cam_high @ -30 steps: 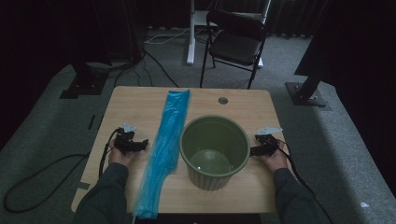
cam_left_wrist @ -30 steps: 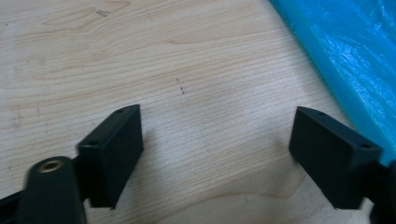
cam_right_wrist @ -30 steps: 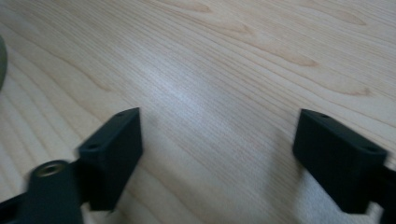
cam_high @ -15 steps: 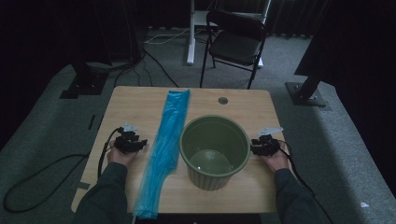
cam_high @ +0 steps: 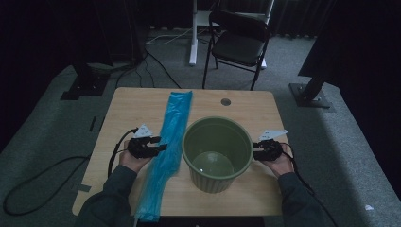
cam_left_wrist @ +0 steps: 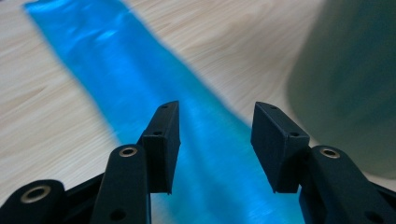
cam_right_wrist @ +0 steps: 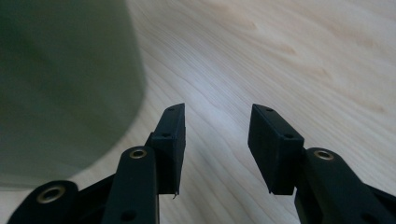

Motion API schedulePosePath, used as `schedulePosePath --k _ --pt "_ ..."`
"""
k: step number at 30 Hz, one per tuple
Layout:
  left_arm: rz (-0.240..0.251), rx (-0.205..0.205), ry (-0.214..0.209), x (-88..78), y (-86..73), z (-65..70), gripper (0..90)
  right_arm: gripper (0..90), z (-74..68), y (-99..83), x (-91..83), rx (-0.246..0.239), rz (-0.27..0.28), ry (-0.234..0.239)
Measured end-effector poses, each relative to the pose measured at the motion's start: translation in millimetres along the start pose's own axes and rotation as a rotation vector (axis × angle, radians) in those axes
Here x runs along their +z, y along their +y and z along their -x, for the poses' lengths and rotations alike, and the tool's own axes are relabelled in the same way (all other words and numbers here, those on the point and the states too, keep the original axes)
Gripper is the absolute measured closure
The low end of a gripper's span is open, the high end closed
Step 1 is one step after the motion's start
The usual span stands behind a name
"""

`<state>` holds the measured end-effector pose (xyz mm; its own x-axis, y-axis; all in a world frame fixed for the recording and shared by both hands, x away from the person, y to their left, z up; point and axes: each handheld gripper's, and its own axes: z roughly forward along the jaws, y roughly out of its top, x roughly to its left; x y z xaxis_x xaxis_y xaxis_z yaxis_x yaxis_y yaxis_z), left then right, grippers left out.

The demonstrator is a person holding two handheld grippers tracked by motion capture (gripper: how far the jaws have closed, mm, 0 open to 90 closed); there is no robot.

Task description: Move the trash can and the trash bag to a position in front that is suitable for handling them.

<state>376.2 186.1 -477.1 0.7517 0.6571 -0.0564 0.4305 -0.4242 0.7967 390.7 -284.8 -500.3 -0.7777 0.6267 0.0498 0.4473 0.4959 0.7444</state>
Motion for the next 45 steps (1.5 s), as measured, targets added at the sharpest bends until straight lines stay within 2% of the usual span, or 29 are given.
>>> schedulePosePath --k 3,4,5,8,10,11,14,17,21,24,35,42,44,45 --pt "-0.005 0.029 -0.031 4.3 6.7 11.7 51.9 55.7 -5.4 3.6 -4.7 -0.016 0.012 0.011" --pt "-0.005 0.029 -0.031 4.3 6.7 11.7 51.9 55.7 -5.4 3.6 -4.7 -0.016 0.012 0.011" --pt "-0.01 0.05 -0.048 6.2 9.7 19.7 51.9 55.7 -6.4 4.0 -5.8 -0.019 0.011 0.013" --pt "-0.016 0.074 -0.072 7.8 11.7 28.6 51.5 55.4 -11.5 4.0 -13.2 -0.033 0.013 0.044" --pt "-0.019 0.078 -0.073 8.3 11.9 30.4 51.5 55.3 -13.5 4.1 -14.5 -0.039 0.011 0.05" --pt "-0.026 0.093 -0.081 8.9 12.4 33.9 51.5 55.1 -14.9 4.4 -15.2 -0.047 0.008 0.057" --pt "-0.024 0.104 -0.091 8.0 13.5 37.3 51.5 54.9 -23.5 7.4 -16.7 -0.086 0.002 0.096" --pt "-0.022 0.104 -0.103 7.4 13.7 39.3 51.3 54.5 -26.7 8.0 -16.1 -0.095 -0.002 0.114" --pt "-0.033 0.125 -0.118 8.5 14.7 44.4 51.2 54.7 -31.6 8.3 -17.4 -0.115 -0.006 0.152" --pt "-0.036 0.134 -0.123 9.4 15.5 47.0 50.9 54.8 -34.2 11.2 -17.0 -0.127 -0.006 0.144" --pt "-0.04 0.12 -0.089 1.1 9.6 37.8 51.5 54.9 -40.7 25.4 -1.7 -0.139 0.01 0.14" --pt "-0.036 0.094 -0.066 -3.3 4.3 27.8 51.4 54.8 -44.5 34.6 7.8 -0.149 0.031 0.143" --pt "-0.04 0.087 -0.049 -2.7 2.4 24.7 51.1 54.6 -45.3 36.3 9.5 -0.152 0.033 0.141" --pt "-0.056 0.083 -0.036 -2.1 1.3 21.8 50.8 54.0 -45.2 36.4 9.9 -0.152 0.033 0.136"
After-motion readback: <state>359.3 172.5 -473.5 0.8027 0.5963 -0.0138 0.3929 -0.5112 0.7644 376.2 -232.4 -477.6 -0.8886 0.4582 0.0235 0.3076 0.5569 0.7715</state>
